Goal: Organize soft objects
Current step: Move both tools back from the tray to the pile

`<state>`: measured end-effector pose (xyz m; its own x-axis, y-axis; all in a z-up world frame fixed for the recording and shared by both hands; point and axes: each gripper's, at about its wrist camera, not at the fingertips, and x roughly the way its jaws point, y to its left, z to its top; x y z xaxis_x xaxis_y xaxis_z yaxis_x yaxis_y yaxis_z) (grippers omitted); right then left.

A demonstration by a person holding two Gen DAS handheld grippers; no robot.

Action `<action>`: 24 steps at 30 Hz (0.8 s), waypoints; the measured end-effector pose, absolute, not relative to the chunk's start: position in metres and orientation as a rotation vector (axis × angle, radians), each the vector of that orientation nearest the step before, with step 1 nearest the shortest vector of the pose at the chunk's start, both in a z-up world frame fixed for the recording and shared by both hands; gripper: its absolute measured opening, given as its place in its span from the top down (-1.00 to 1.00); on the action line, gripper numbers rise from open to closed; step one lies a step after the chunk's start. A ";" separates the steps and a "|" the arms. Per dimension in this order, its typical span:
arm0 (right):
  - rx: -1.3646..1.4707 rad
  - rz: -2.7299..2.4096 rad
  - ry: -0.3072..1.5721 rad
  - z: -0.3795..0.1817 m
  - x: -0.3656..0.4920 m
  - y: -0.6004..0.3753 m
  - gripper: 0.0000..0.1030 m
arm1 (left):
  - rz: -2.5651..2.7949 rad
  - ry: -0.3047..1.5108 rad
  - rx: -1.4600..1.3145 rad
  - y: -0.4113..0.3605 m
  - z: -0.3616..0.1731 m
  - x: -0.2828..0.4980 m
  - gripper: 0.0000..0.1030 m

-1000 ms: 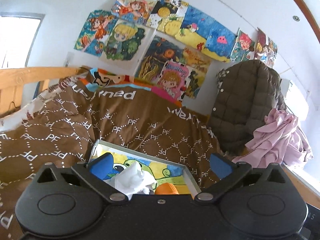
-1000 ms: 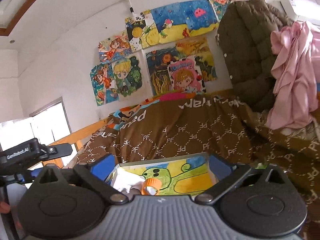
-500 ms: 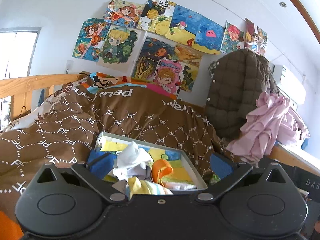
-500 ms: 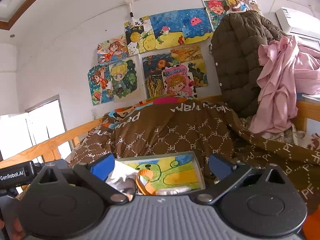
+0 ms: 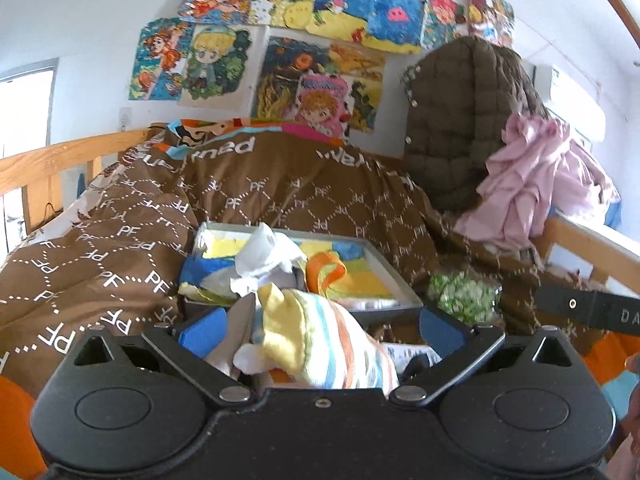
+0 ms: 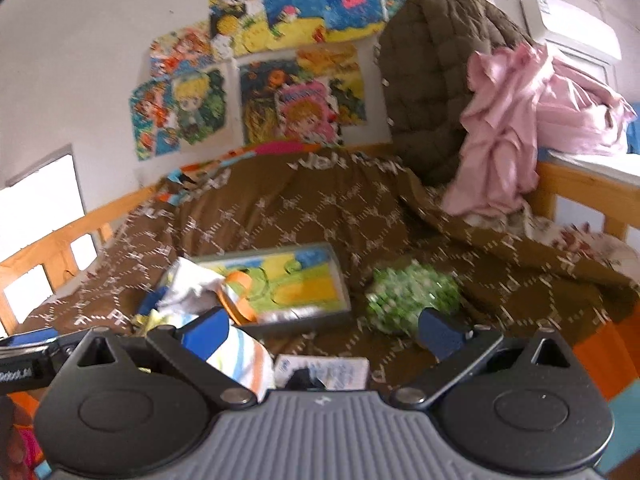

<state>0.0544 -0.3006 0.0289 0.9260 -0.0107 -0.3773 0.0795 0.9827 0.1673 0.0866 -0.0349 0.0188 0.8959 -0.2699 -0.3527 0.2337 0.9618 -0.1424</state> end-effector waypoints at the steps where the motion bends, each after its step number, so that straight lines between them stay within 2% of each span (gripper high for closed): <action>1: 0.189 -0.056 0.399 0.027 0.057 -0.304 -1.00 | -0.267 0.389 -0.087 -0.036 0.016 0.087 -0.98; 24: 0.267 -0.038 0.841 -0.026 0.118 -0.311 -0.99 | -0.364 0.639 0.027 -0.066 -0.040 0.114 -0.98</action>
